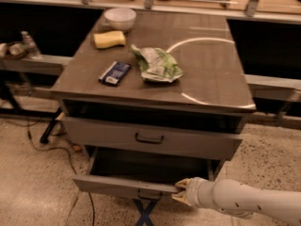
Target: Open middle drawer
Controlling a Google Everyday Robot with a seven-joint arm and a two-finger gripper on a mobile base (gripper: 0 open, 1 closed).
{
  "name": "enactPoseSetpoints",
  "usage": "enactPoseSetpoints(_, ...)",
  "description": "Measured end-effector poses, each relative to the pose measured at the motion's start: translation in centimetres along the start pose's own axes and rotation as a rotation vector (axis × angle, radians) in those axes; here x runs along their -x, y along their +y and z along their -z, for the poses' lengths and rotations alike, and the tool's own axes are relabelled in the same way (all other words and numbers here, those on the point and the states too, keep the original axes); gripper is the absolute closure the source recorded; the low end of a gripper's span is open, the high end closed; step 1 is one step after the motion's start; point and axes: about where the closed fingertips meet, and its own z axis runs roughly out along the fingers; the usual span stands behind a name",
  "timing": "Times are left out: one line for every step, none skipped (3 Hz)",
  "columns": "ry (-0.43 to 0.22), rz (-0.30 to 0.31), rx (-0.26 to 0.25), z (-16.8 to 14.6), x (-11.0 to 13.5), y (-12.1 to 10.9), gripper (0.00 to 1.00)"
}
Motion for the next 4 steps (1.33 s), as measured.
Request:
enactPoseSetpoints(0.0,0.0,0.0,0.0,0.0,0.0,0.83)
enactPoseSetpoints(-0.001,0.001,0.002,-0.1,0.1,0.1,0.6)
enactPoseSetpoints(-0.016,0.002,0.027,-0.6,0.8,0.2,0.37)
enactPoseSetpoints(0.012,0.009,0.046,-0.5,1.6,-0.2,0.05)
